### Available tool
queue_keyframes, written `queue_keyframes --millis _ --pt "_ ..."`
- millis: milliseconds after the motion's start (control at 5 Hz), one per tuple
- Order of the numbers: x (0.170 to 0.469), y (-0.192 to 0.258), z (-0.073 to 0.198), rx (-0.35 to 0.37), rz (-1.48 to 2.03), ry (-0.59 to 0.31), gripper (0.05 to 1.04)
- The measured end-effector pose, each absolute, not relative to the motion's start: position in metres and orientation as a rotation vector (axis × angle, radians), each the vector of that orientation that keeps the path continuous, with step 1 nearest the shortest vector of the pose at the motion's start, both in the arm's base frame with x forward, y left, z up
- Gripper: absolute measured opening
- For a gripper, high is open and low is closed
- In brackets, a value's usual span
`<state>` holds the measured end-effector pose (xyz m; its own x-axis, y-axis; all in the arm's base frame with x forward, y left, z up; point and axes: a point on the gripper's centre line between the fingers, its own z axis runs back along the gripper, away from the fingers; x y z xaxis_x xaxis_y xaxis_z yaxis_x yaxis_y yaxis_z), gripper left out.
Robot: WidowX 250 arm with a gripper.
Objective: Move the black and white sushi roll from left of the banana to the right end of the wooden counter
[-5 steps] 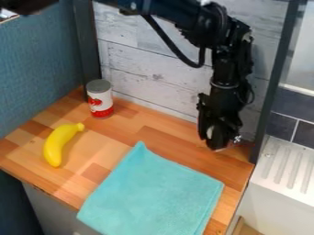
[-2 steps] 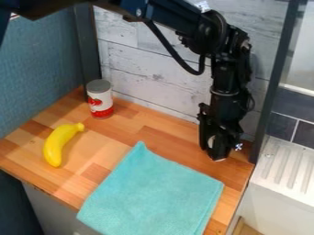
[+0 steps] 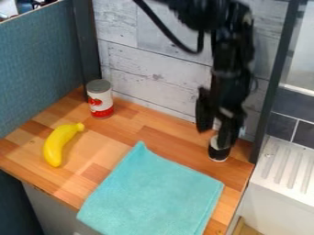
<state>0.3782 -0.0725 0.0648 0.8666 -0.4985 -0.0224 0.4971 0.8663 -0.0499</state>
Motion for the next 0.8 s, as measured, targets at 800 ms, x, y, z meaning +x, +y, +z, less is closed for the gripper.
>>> queue_keyframes --millis 800 --pt "0.257 0.036 0.154 0.043 -0.086 0.008 1.001"
